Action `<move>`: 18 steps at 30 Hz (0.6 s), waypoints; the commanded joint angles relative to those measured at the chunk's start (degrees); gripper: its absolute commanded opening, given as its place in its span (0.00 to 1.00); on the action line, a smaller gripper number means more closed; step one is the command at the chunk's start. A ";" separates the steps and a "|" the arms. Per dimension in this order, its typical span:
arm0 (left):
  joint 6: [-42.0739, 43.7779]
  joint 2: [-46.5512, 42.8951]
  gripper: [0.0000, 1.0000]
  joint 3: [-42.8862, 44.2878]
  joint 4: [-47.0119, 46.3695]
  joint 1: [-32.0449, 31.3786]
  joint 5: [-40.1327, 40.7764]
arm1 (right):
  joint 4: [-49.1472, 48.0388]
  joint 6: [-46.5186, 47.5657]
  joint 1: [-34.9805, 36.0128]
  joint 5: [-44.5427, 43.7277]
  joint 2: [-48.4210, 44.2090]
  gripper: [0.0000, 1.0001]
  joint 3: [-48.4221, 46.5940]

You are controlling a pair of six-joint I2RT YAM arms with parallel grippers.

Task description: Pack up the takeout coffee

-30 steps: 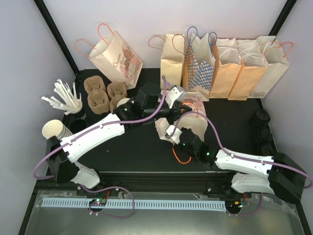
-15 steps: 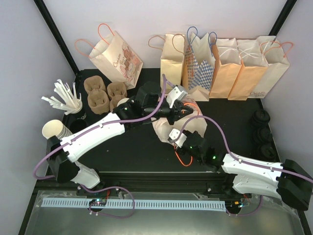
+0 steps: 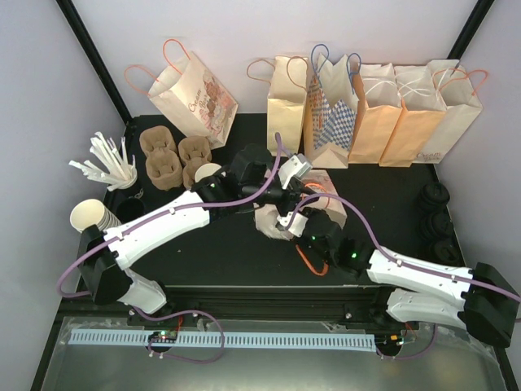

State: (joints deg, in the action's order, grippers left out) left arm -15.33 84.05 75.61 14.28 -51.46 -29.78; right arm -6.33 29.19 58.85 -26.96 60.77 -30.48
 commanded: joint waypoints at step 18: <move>2.69 -5.36 0.02 1.93 2.24 -0.39 -0.01 | 6.11 9.36 0.31 -0.38 1.61 0.01 -2.55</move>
State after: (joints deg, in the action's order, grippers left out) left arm -12.51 82.08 75.55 17.15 -51.46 -28.73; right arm 3.46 37.10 58.85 -27.00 62.28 -34.59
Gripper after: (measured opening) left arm 0.019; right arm 0.027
